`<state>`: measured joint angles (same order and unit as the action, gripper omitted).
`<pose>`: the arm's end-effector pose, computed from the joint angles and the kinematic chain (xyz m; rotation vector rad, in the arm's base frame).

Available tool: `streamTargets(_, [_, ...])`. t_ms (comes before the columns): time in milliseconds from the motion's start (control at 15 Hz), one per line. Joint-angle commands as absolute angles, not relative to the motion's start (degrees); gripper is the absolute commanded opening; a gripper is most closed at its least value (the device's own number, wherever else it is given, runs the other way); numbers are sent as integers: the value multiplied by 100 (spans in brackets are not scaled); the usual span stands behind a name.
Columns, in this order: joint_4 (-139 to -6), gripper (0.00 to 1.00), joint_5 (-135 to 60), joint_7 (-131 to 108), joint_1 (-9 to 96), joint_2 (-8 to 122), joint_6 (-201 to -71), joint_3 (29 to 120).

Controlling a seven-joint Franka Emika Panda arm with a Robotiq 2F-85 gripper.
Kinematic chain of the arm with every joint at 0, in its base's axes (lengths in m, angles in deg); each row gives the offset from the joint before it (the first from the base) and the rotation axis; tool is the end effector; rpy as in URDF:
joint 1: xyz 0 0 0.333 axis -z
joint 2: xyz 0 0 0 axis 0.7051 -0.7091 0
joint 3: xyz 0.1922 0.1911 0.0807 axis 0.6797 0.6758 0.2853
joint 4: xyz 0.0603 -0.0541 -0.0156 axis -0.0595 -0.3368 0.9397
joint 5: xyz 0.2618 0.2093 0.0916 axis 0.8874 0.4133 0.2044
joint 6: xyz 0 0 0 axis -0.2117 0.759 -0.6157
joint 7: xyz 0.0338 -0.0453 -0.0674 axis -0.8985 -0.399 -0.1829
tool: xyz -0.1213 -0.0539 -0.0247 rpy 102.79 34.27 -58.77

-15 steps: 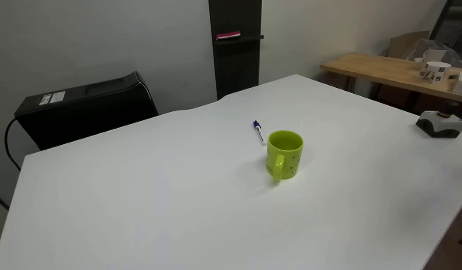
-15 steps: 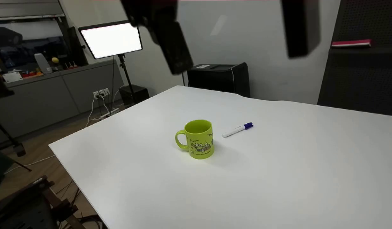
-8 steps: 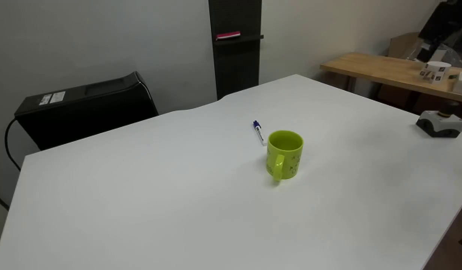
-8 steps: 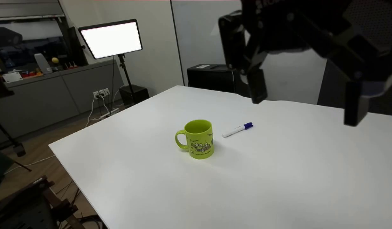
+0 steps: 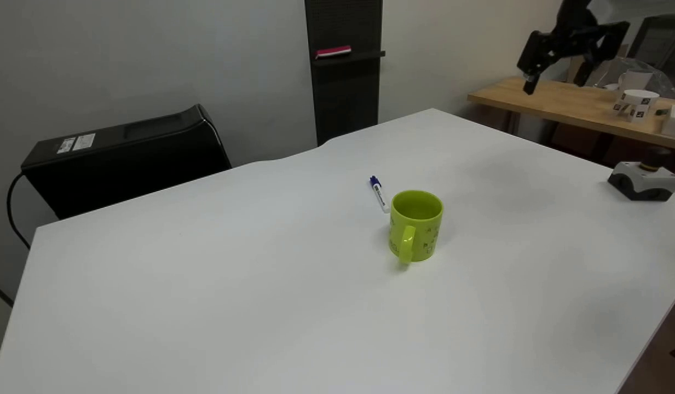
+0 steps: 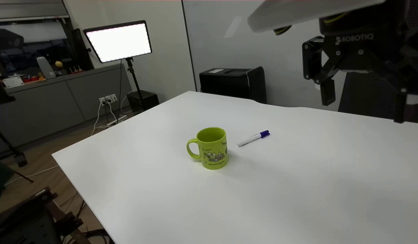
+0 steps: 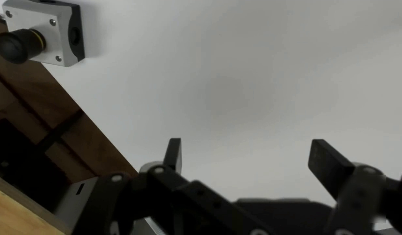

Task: Put the blue marker inside the yellow mug

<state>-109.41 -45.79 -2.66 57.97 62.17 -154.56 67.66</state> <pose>0.4844 -0.2137 0.2750 2.8764 -0.7174 0.3031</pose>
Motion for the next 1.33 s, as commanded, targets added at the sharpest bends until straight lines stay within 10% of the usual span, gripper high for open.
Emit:
streamTargets(0, [-9648, 100, -4487, 328, 5330, 5156, -15022, 6676])
streamTargets(1267, [-7925, 100, -4090, 359, 4501, 3768, -14186, 6862])
